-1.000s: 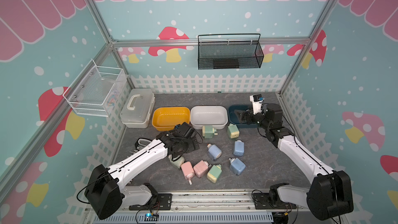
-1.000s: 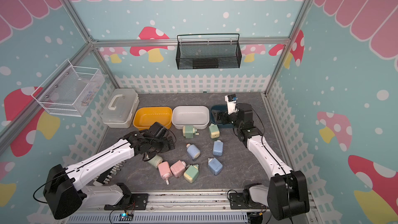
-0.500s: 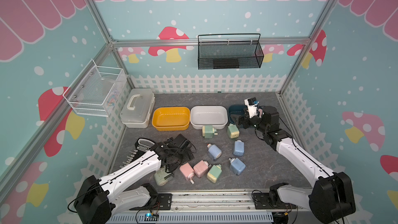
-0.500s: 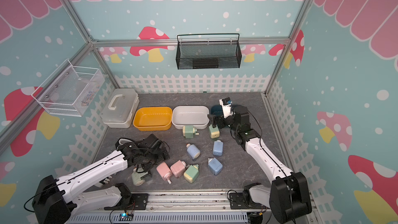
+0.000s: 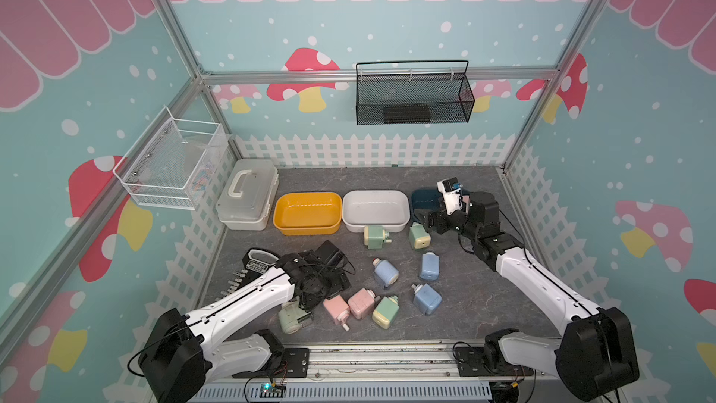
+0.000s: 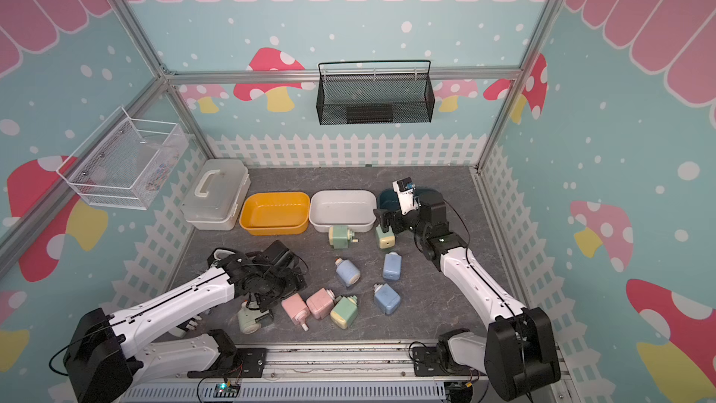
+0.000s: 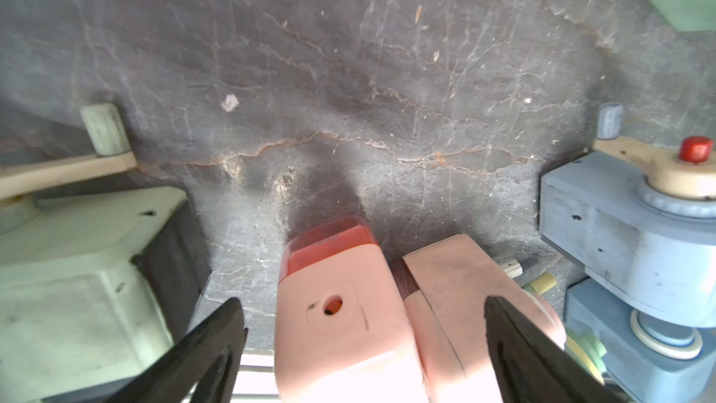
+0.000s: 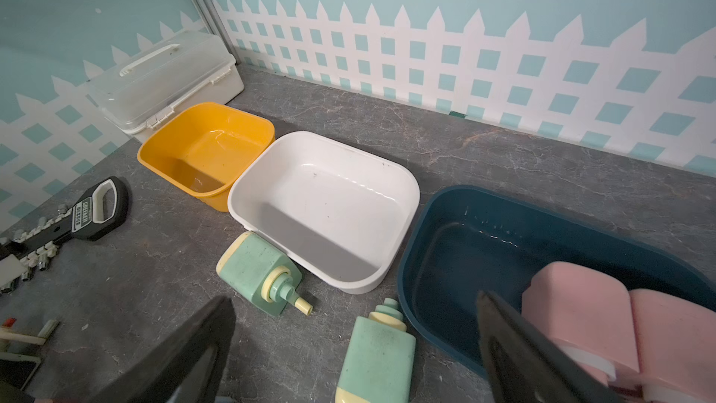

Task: Place the pencil sharpeners by color into the storage box
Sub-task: Pick up the pencil sharpener from the center of the board.

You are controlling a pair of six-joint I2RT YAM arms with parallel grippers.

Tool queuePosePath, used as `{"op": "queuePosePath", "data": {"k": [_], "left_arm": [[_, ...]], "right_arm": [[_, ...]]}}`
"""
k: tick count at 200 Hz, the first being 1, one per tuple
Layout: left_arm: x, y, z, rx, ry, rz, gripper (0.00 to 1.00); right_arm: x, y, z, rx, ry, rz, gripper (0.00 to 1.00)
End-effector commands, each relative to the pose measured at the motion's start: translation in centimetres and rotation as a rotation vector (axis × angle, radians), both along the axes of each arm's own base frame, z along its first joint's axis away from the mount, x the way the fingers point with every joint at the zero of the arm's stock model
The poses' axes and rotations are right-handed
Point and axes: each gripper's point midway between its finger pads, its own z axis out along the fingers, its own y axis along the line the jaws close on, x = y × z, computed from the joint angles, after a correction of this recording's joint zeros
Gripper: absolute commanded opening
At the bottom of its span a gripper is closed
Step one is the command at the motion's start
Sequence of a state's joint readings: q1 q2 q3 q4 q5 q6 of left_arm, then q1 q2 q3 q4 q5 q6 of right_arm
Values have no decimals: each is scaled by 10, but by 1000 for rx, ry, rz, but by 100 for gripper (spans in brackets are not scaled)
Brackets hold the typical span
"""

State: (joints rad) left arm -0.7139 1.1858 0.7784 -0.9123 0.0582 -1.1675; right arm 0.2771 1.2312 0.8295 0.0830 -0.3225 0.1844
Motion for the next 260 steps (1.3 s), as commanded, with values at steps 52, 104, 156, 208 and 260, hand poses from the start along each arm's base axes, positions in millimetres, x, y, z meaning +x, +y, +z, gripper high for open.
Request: {"op": "queuePosePath", "data": {"k": [52, 104, 156, 208, 260], "left_arm": [[-13, -1, -15, 16, 101, 17, 86], [-17, 4, -19, 25, 105, 35, 78], [-17, 6, -21, 37, 96, 21, 65], [-15, 12, -22, 68, 73, 11, 51], [-10, 20, -16, 56, 36, 17, 17]], "right_arm": [[1, -1, -2, -29, -5, -8, 98], [3, 1, -6, -30, 9, -6, 98], [3, 1, -11, -29, 24, -7, 98], [3, 1, -9, -33, 17, -14, 98], [0, 8, -10, -39, 9, 26, 98]]}}
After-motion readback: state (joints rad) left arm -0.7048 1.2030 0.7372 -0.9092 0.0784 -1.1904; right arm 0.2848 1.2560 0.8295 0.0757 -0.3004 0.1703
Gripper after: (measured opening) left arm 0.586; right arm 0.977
